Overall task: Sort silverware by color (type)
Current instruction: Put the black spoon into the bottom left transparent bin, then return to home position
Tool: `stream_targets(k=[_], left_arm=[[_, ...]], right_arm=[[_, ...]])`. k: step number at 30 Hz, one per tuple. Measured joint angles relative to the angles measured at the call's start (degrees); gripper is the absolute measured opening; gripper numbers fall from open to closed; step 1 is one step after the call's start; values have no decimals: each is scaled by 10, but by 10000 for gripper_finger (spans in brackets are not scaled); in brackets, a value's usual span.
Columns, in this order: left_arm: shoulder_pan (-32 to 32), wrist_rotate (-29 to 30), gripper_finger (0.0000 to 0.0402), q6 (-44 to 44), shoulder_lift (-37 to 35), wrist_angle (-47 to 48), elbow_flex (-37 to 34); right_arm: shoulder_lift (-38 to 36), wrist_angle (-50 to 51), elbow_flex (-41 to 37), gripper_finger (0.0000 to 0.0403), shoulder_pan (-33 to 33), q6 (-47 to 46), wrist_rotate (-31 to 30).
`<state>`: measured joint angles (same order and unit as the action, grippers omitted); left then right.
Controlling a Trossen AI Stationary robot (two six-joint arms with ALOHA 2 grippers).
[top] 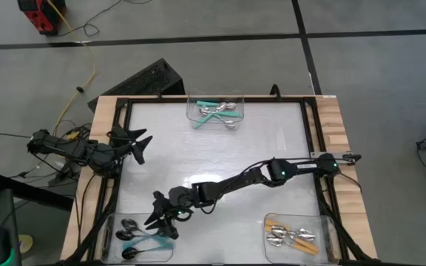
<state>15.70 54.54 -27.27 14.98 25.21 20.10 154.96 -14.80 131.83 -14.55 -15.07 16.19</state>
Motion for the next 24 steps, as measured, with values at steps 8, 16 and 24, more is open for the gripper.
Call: stream_targets(k=[8, 16, 24], left_arm=[[0, 0, 190, -4, 0, 0, 0], [0, -3, 190, -13, 0, 0, 0], [0, -17, 190, -16, 0, 0, 0]], right_arm=[[1, -3, -1, 111, 0, 1, 0], [1, -15, -1, 111, 1, 1, 0], [2, -14, 13, 111, 10, 0, 6]])
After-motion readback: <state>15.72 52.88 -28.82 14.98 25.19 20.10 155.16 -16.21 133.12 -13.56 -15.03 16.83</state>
